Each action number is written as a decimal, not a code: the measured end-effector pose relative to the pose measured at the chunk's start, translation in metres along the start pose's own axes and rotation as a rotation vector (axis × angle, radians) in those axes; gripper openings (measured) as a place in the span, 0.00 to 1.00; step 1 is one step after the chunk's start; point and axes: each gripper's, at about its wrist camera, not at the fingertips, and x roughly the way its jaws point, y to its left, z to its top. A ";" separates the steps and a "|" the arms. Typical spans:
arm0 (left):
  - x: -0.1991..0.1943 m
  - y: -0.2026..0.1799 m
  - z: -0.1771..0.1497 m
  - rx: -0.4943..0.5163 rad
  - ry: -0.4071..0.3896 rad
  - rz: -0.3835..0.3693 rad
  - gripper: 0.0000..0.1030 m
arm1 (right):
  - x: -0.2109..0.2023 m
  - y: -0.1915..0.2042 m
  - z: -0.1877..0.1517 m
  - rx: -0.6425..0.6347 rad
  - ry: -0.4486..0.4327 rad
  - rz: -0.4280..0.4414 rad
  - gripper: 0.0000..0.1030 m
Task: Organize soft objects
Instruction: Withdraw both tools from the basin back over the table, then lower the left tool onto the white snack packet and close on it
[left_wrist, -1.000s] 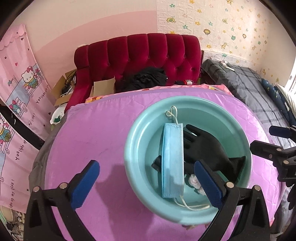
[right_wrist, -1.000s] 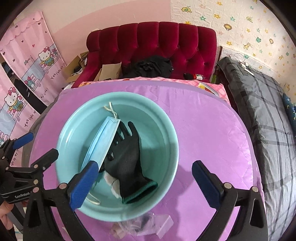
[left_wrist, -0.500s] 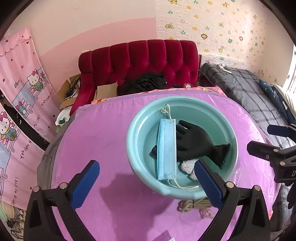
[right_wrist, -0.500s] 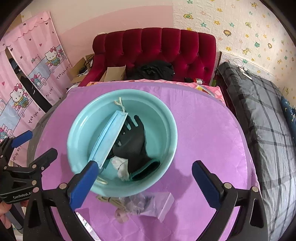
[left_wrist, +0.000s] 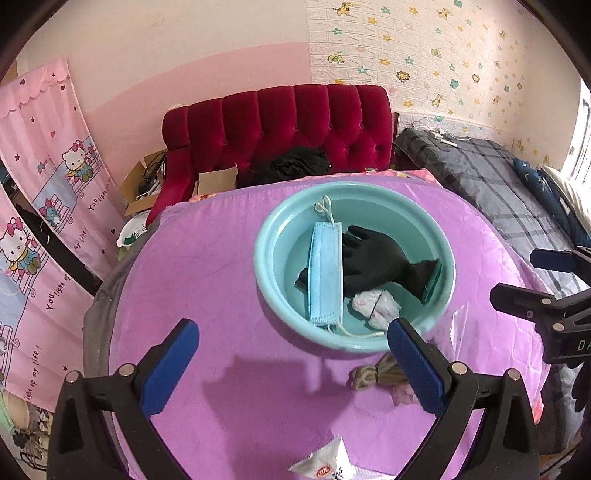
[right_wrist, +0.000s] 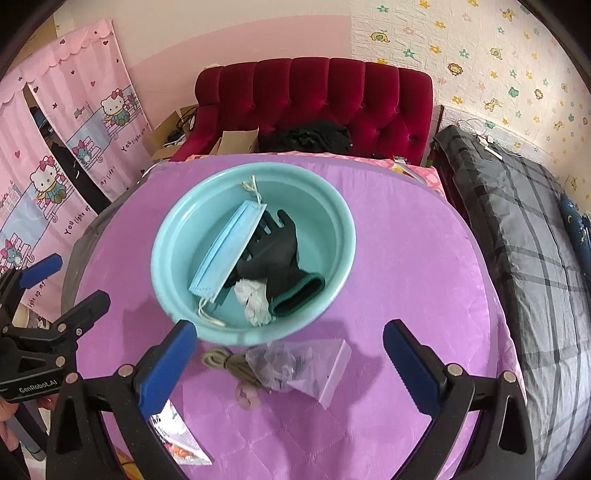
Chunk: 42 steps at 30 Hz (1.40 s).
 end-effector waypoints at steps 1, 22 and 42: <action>-0.001 0.000 -0.003 -0.004 0.001 -0.003 1.00 | -0.001 0.000 -0.004 -0.004 0.001 0.002 1.00; -0.009 -0.001 -0.100 -0.060 0.060 -0.015 1.00 | -0.001 -0.011 -0.079 -0.035 0.018 0.033 1.00; 0.030 -0.006 -0.154 -0.096 0.193 -0.037 1.00 | 0.028 -0.019 -0.124 -0.021 0.082 0.030 1.00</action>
